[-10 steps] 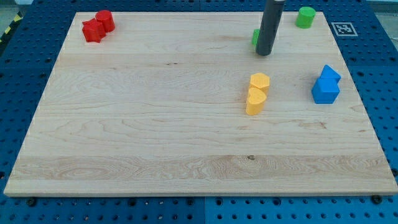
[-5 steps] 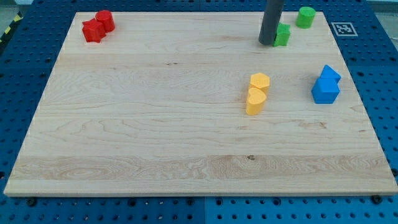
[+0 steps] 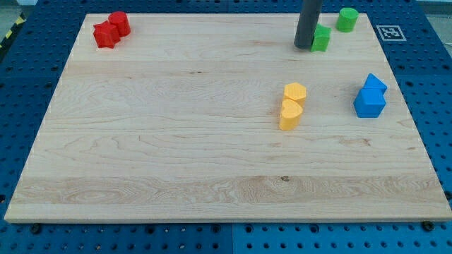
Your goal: Push green star towards green circle
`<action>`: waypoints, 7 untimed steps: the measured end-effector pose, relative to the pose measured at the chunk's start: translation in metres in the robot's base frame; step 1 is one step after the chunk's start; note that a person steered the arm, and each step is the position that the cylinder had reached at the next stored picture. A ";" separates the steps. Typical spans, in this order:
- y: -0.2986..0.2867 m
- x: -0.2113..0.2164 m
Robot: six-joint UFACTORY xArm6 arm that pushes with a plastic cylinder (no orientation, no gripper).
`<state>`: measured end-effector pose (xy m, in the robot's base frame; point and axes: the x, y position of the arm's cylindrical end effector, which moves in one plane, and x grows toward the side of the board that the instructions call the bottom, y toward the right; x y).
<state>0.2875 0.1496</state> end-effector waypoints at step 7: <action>0.015 -0.004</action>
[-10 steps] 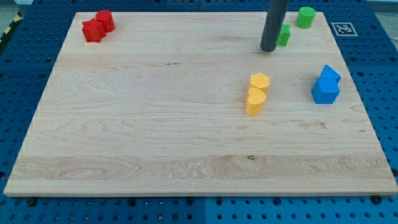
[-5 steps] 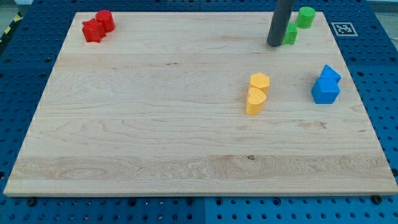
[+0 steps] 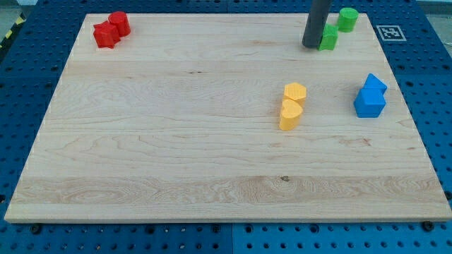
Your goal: Push green star towards green circle
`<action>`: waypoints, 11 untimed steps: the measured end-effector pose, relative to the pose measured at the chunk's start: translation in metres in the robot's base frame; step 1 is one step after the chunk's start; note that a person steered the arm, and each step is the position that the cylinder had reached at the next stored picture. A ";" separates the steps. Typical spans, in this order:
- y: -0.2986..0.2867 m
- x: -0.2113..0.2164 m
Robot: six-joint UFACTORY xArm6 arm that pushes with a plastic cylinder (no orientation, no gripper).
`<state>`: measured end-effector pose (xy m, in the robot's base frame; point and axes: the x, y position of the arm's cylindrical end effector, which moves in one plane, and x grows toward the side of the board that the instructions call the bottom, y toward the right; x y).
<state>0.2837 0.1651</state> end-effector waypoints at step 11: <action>0.043 -0.010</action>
